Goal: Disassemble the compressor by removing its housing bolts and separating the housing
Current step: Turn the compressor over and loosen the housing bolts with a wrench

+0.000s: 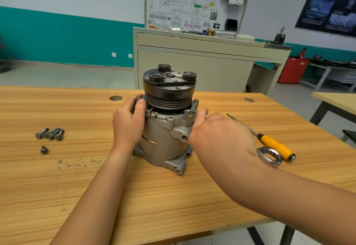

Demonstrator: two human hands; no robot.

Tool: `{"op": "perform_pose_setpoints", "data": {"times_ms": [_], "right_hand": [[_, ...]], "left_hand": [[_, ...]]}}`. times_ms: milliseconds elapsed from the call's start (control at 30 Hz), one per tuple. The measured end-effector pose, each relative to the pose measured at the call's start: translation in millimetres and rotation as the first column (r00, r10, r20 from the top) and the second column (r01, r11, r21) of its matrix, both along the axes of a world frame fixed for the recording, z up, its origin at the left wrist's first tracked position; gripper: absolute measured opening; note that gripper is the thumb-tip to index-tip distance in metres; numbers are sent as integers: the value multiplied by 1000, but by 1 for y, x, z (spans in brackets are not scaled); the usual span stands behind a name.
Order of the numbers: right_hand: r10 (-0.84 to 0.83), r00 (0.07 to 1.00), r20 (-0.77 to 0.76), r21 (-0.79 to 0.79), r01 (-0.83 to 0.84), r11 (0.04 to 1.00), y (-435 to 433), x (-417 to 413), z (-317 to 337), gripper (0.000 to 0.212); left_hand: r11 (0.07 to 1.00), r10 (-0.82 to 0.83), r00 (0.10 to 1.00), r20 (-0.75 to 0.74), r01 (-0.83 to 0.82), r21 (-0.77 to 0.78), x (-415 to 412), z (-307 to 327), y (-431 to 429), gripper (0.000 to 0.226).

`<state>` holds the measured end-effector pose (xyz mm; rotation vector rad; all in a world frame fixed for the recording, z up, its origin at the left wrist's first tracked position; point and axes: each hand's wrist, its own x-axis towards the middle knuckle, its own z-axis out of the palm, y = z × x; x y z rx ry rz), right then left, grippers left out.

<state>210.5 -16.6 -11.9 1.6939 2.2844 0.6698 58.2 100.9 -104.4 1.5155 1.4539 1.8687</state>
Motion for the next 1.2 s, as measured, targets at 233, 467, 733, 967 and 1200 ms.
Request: {"op": "perform_pose_setpoints", "data": {"times_ms": [233,467,733,967,1200], "right_hand": [[215,952,218,43,-229,972,16,32,0,59],[456,882,119,126,-469,874,77,93,6,61],[705,685,-182,574,-508,642,131,73,-37,28],[691,496,-526,744,-125,656,46,67,-21,39],[94,921,-377,212,-13,977,2,53,-12,51]], "left_hand": [[1000,-16,1000,6,16,19,-1,-2,1,51],[999,-21,1000,12,21,35,-1,-4,2,52],[998,-51,999,5,51,38,-3,-5,3,50],[999,-30,1000,4,30,19,-2,-4,2,52],[1000,-29,1000,-12,28,-14,-3,-1,-1,53]]}}
